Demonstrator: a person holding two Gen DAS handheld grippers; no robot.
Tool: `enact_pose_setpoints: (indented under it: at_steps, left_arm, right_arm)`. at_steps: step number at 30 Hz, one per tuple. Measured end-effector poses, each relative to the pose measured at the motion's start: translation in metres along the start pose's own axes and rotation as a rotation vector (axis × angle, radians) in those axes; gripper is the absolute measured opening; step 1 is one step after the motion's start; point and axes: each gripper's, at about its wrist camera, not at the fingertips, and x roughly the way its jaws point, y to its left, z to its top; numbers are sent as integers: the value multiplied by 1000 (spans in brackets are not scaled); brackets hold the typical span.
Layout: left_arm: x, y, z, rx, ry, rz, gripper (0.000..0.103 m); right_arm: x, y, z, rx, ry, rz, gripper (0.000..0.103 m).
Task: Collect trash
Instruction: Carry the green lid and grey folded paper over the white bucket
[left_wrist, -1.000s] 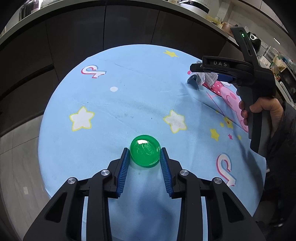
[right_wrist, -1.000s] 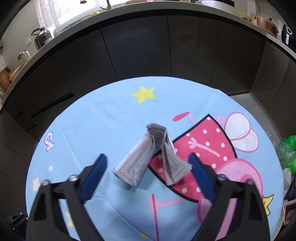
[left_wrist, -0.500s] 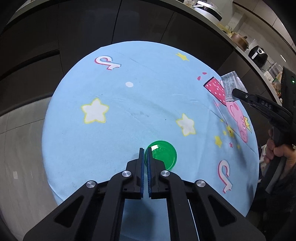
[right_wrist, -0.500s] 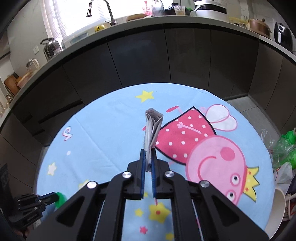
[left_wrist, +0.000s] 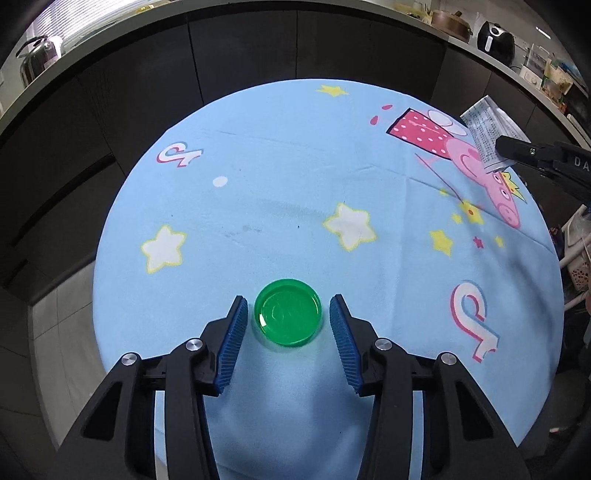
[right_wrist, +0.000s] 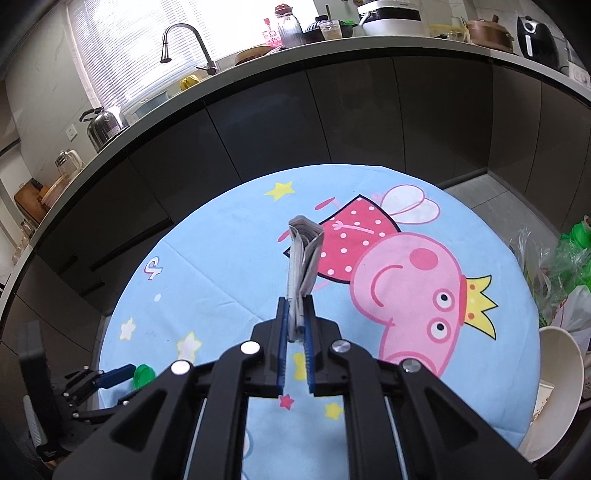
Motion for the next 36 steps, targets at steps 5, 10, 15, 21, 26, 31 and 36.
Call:
enact_pose_setpoints:
  at_steps: [5, 10, 15, 21, 26, 31, 36]
  left_arm:
    - [-1, 6, 0, -29, -4, -24, 34]
    - [-24, 13, 5, -89, -36, -77, 34]
    - [-62, -3, 25, -76, -119, -142, 34]
    - [-93, -40, 51, -20, -182, -198, 34]
    - [-107, -82, 64, 49, -202, -256, 34]
    - [-112, -130, 74, 131, -209, -310, 34]
    - [-115, -170, 82, 197, -209, -362, 34]
  right_arm:
    - [-5, -3, -1, 19, -8, 7, 10]
    - [-15, 0, -2, 16, -23, 34, 10]
    - [-42, 2, -2, 8, -71, 55, 10]
    - [-85, -6, -6, 14, -140, 52, 10]
    - [-120, -22, -15, 29, -188, 18, 10]
    - [-149, -45, -27, 70, -225, -28, 10]
    - [-173, -73, -42, 117, -254, -81, 10]
